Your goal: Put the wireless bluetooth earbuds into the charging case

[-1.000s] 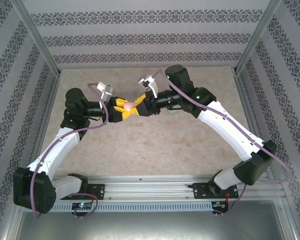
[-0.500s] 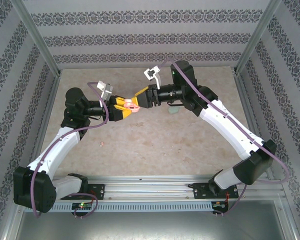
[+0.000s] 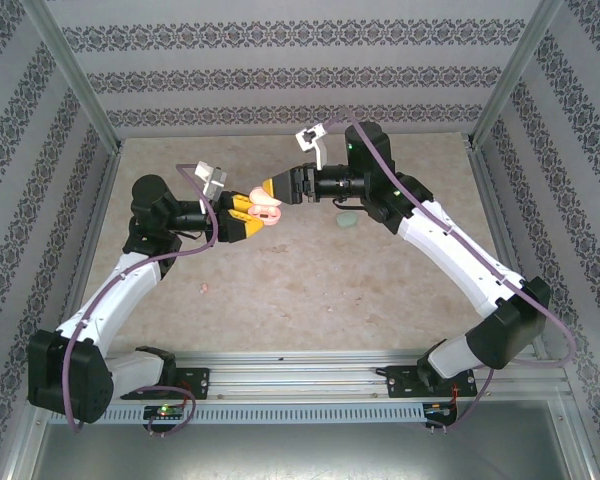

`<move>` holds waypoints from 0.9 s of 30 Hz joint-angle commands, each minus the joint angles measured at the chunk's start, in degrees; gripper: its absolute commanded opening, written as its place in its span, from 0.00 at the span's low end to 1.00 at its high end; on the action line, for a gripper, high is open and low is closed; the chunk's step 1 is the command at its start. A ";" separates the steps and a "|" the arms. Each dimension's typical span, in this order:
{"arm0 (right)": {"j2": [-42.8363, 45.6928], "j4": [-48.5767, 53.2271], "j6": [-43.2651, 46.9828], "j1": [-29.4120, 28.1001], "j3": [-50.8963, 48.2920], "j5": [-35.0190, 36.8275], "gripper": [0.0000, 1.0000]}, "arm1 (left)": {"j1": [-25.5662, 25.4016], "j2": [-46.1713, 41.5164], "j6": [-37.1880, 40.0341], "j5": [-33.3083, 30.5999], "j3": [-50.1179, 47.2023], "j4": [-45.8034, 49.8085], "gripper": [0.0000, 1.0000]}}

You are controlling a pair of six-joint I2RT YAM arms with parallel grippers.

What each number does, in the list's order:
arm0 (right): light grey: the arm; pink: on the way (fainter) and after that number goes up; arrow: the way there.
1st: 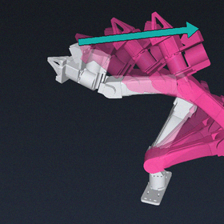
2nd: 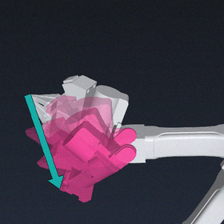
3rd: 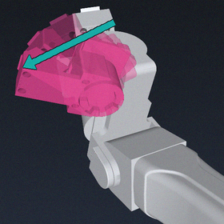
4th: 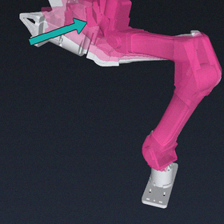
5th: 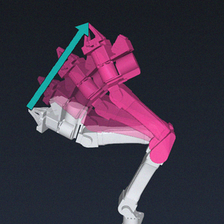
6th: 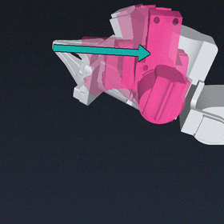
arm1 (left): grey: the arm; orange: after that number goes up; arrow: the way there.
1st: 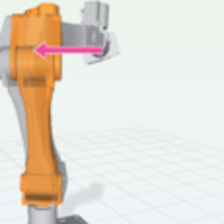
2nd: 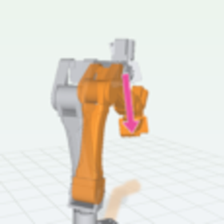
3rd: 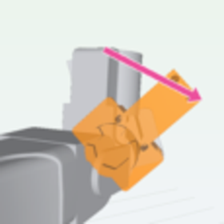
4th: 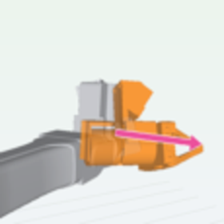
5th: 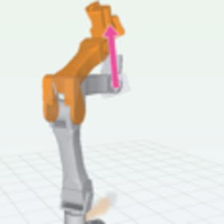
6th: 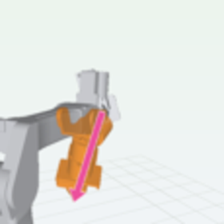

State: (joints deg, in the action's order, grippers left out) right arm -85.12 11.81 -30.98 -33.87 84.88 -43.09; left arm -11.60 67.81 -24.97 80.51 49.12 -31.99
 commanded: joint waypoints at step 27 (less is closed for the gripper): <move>10.44 19.75 30.74 -9.44 -1.66 21.58 0.83 | 0.68 -0.44 1.44 -0.88 -0.05 0.45 0.25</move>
State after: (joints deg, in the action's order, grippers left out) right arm -74.76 25.85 -11.25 -42.17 82.98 -26.87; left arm -11.51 67.99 -24.05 78.89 48.45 -31.68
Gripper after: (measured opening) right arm 0.829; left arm 0.344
